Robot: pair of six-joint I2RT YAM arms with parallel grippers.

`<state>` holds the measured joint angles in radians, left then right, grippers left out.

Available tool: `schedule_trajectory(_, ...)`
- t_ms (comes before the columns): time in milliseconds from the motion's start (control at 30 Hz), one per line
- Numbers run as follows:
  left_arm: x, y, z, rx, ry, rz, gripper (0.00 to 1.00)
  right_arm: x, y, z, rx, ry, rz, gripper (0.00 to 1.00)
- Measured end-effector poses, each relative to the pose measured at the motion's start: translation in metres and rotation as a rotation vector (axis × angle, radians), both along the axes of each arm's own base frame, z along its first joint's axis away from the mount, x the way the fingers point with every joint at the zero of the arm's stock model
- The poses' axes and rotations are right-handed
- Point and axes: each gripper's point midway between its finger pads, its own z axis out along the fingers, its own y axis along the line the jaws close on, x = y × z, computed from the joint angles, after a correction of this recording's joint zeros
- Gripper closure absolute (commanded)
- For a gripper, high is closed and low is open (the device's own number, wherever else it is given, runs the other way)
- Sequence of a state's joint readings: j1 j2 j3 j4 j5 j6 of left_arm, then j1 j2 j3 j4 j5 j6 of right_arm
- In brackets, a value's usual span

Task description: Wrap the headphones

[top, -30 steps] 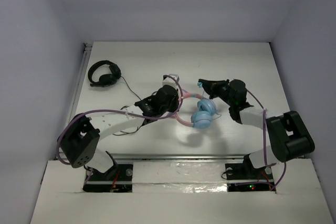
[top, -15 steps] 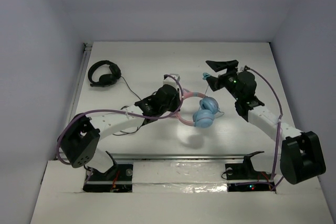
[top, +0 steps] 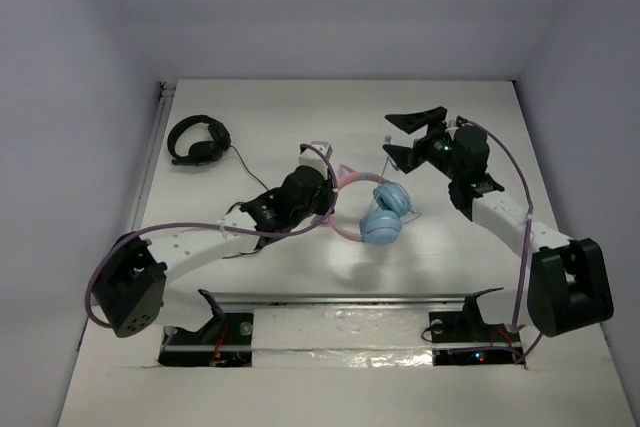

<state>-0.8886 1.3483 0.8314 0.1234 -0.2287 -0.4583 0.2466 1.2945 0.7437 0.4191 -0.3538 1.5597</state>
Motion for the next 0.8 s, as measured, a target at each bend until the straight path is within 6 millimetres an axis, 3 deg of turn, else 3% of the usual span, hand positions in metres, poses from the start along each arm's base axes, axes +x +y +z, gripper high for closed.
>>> schedule_trajectory(67,-0.002,0.003,0.011,-0.017,-0.024,0.000,1.00,0.001,0.010,0.003,0.013,-0.037,0.085,0.08)
schedule_trajectory(100,-0.001,0.004,0.017,-0.025,-0.039,-0.001,1.00,0.000,0.016,0.000,0.034,-0.052,0.126,0.01)
schedule_trajectory(200,-0.001,0.006,0.027,-0.039,-0.060,0.001,1.00,-0.010,0.022,-0.047,0.004,0.066,0.191,0.01)
schedule_trajectory(333,-0.003,0.007,0.029,-0.039,-0.065,-0.004,1.00,-0.020,0.019,-0.064,-0.093,0.117,0.209,0.00)
schedule_trajectory(433,-0.004,0.007,0.027,-0.031,-0.057,-0.010,1.00,-0.021,0.009,-0.037,-0.195,0.048,0.170,0.00)
schedule_trajectory(567,-0.006,0.009,0.024,-0.019,-0.050,-0.013,1.00,-0.012,-0.003,0.026,-0.302,-0.135,0.095,0.02)
schedule_trajectory(667,-0.006,0.009,0.025,-0.015,-0.051,-0.014,1.00,-0.018,-0.016,0.048,-0.383,-0.211,0.035,0.09)
schedule_trajectory(767,-0.007,0.011,0.030,-0.018,-0.061,-0.020,1.00,-0.026,-0.031,0.053,-0.472,-0.241,-0.021,0.39)
schedule_trajectory(800,-0.007,0.011,0.032,-0.021,-0.067,-0.023,1.00,-0.029,-0.036,0.055,-0.498,-0.249,-0.039,0.72)
